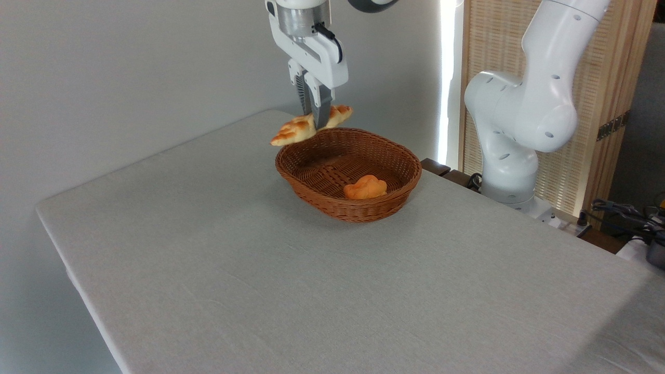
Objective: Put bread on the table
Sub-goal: 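Lift the bread roll out of the basket and carry it beside the basket, then lower the bread roll onto the table and open the gripper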
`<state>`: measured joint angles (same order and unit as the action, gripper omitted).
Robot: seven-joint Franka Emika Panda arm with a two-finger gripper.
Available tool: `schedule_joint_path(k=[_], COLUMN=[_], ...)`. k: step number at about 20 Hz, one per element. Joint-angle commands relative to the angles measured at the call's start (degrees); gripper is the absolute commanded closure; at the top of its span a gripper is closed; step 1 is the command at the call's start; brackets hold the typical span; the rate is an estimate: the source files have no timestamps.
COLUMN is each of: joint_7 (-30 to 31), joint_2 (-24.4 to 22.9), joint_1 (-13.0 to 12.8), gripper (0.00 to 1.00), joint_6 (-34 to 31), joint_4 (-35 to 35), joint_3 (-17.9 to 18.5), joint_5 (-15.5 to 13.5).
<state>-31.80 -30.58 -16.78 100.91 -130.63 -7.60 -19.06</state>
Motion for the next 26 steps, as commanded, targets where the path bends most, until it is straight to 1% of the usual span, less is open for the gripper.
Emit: schedule_joint_path(k=[1, 3, 4, 5, 6, 7, 8, 9, 12, 18, 26], joint_7=[-4.1, -4.1, -4.2, -4.2, -4.1, -4.1, -4.0, -3.6, -3.2, -3.1, -3.1], joint_2=[8.9, 16.3, 20.6, 24.5, 27.4, 29.2, 30.4, 32.0, 35.8, 38.7, 39.5], joint_1=[-0.1, -0.1, -0.1, -0.1, -0.1, -0.1, -0.1, -0.1, -0.1, -0.1, -0.3], gripper=[0.73, 0.69, 0.64, 0.63, 0.63, 0.62, 0.51, 0.26, 0.0, 0.0, 0.0], joint_6=[7.3, 13.2, 15.3, 16.4, 16.9, 16.9, 16.9, 16.9, 16.9, 16.9, 16.3], joint_4=[5.3, 9.1, 11.8, 14.8, 16.7, 17.9, 19.1, 20.6, 24.4, 26.6, 26.8], joint_3=[4.7, 4.8, 4.8, 4.8, 4.8, 4.8, 4.8, 4.7, 4.7, 4.5, 4.6], joint_5=[0.0, 0.0, 0.6, 1.4, 2.3, 3.1, 3.6, 3.7, 3.7, 3.9, 3.9])
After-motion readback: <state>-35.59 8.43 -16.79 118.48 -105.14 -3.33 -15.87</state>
